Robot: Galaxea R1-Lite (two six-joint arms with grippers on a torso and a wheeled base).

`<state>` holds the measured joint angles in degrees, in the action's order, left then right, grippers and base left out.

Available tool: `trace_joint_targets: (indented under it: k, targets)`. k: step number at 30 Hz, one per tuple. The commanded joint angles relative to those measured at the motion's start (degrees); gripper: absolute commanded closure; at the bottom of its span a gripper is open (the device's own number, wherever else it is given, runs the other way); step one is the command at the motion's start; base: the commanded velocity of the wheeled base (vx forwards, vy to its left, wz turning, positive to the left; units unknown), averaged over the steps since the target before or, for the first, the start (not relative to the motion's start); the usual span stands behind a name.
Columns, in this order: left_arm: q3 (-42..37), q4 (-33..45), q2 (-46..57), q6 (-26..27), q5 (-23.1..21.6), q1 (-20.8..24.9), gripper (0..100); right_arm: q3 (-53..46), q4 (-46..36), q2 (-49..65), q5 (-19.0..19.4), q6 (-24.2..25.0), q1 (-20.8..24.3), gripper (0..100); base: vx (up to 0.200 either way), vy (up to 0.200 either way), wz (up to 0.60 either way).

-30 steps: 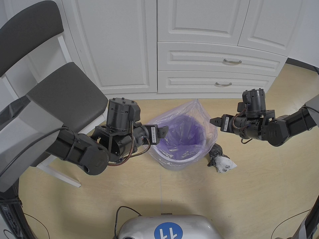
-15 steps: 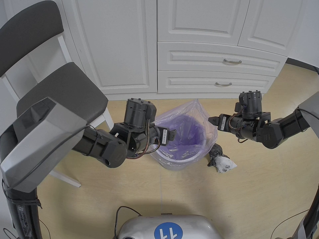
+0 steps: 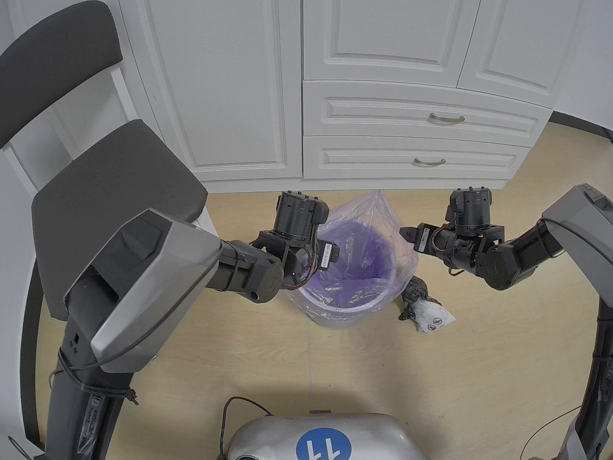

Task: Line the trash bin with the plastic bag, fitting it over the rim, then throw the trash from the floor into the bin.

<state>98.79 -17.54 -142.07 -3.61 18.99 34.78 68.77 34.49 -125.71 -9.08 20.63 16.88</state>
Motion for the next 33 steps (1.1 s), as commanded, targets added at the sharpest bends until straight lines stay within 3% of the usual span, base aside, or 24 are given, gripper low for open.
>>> trace_joint_targets:
  k: [1,9,22,33]
  targets:
    - [7.03,0.67,-7.7,0.97,3.24,-2.0,0,1.37,4.1,-5.42,0.03,0.12,-1.42,0,0.0,0.0,0.0]
    - [15.55,0.84,-11.3,-1.23,5.0,-4.98,0,3.13,8.93,-10.08,-0.06,0.12,-2.38,0,0.0,0.0,0.0]
    - [15.8,-2.94,-13.85,-1.4,4.65,-10.08,0,7.08,9.46,-14.48,0.38,6.09,-2.65,0,0.0,0.0,0.0]
    - [15.8,-7.24,-17.89,-1.49,4.39,-11.05,0,9.37,10.6,-17.82,0.38,8.03,-3.09,0,0.0,0.0,0.0]
